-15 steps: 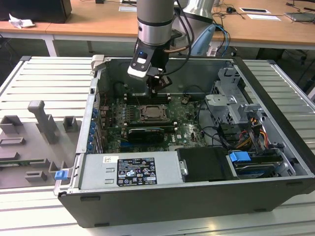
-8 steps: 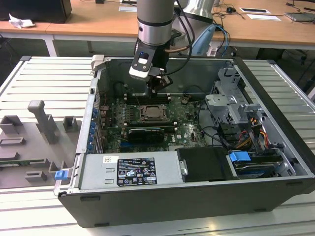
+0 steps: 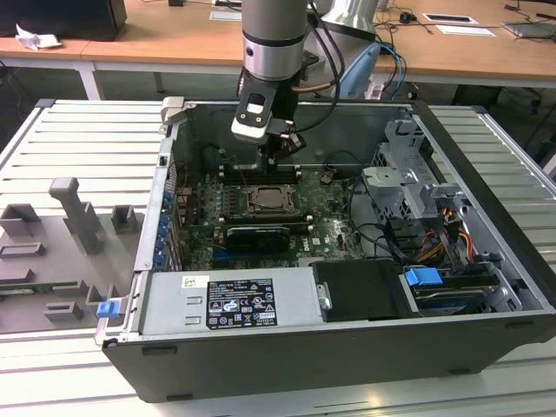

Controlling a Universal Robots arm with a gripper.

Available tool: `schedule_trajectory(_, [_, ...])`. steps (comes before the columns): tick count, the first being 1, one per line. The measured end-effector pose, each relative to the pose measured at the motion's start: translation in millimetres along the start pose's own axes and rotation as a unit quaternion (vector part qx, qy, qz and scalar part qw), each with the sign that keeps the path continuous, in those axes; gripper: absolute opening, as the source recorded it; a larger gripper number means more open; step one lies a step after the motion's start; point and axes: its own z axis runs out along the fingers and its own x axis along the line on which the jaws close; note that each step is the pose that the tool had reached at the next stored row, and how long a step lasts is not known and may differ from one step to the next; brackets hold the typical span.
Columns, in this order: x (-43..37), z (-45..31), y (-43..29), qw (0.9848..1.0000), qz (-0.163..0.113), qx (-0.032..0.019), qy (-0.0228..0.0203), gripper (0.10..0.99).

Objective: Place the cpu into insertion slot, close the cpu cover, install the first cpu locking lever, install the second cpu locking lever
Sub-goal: 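Install the first cpu locking lever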

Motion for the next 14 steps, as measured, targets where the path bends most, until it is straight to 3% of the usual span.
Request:
schedule_trajectory(6, [0.0,0.0,0.0,0.9984,-0.056,0.0012,0.0032,0.106])
schedule_trajectory(14, [0.0,0.0,0.0,0.9959,-0.091,0.0019,0.0051,0.106])
